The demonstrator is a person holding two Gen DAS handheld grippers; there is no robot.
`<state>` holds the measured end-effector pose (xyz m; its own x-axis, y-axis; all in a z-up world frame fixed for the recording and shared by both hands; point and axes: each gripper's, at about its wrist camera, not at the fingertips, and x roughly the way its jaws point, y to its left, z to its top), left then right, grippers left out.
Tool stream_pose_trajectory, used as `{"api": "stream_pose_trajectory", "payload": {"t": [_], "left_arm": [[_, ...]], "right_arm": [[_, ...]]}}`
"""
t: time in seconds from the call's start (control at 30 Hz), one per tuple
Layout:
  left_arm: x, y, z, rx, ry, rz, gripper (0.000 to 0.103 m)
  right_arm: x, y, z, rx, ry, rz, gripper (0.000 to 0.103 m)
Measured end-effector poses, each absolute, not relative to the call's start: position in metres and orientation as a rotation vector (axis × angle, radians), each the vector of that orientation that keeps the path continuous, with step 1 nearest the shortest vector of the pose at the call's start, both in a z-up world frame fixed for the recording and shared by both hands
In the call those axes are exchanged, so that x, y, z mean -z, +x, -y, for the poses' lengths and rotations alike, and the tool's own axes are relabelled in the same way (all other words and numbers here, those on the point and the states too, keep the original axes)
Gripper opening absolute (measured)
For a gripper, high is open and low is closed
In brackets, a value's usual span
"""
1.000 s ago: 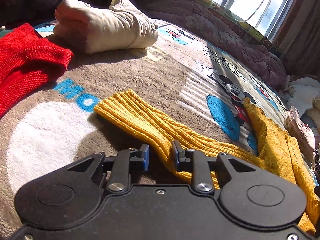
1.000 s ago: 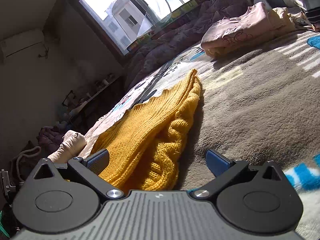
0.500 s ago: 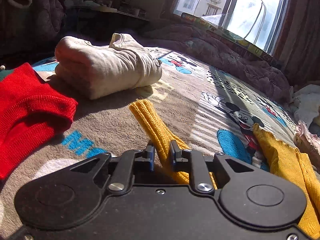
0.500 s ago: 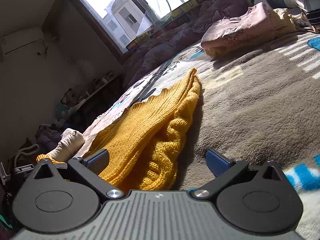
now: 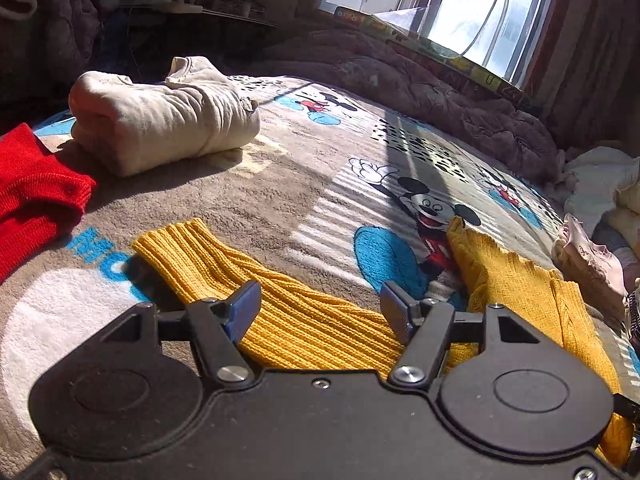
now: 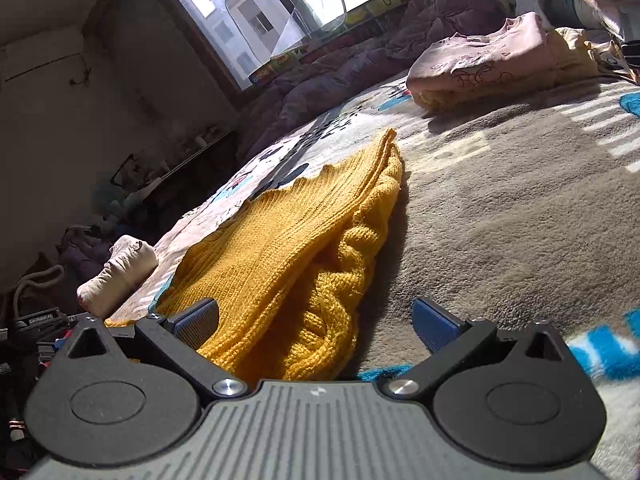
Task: Fold clothes
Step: 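Grasp a sweater sleeve with the left gripper, pull it outward, release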
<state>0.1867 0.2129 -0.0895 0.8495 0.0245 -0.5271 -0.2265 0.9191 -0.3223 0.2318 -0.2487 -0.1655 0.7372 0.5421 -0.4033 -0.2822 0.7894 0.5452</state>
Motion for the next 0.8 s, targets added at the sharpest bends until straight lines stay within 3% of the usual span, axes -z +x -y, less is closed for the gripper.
{"api": "stream_pose_trajectory", "payload": {"t": [0.17, 0.27, 0.3, 0.5, 0.57, 0.6, 0.8], "left_arm": [[0.093, 0.202, -0.161, 0.068, -0.386, -0.595, 0.066], [0.101, 0.209, -0.142, 0.161, -0.382, -0.645, 0.073], [0.104, 0.211, -0.137, 0.176, -0.381, -0.663, 0.074], [0.121, 0.221, -0.127, 0.196, -0.355, -0.724, 0.074], [0.122, 0.222, -0.130, 0.205, -0.369, -0.724, 0.074], [0.122, 0.222, -0.131, 0.212, -0.375, -0.725, 0.075], [0.125, 0.224, -0.141, 0.255, -0.417, -0.724, 0.075]], "right_arm": [[0.150, 0.226, 0.259, -0.425, 0.521, -0.654, 0.096], [0.135, 0.230, 0.263, -0.369, 0.553, -0.645, 0.097], [0.128, 0.236, 0.264, -0.357, 0.566, -0.640, 0.102], [0.089, 0.284, 0.246, -0.301, 0.484, -0.608, 0.102], [0.081, 0.309, 0.234, -0.309, 0.421, -0.641, 0.092], [0.078, 0.320, 0.227, -0.309, 0.380, -0.655, 0.080], [0.086, 0.379, 0.206, -0.242, 0.235, -0.759, 0.063]]}}
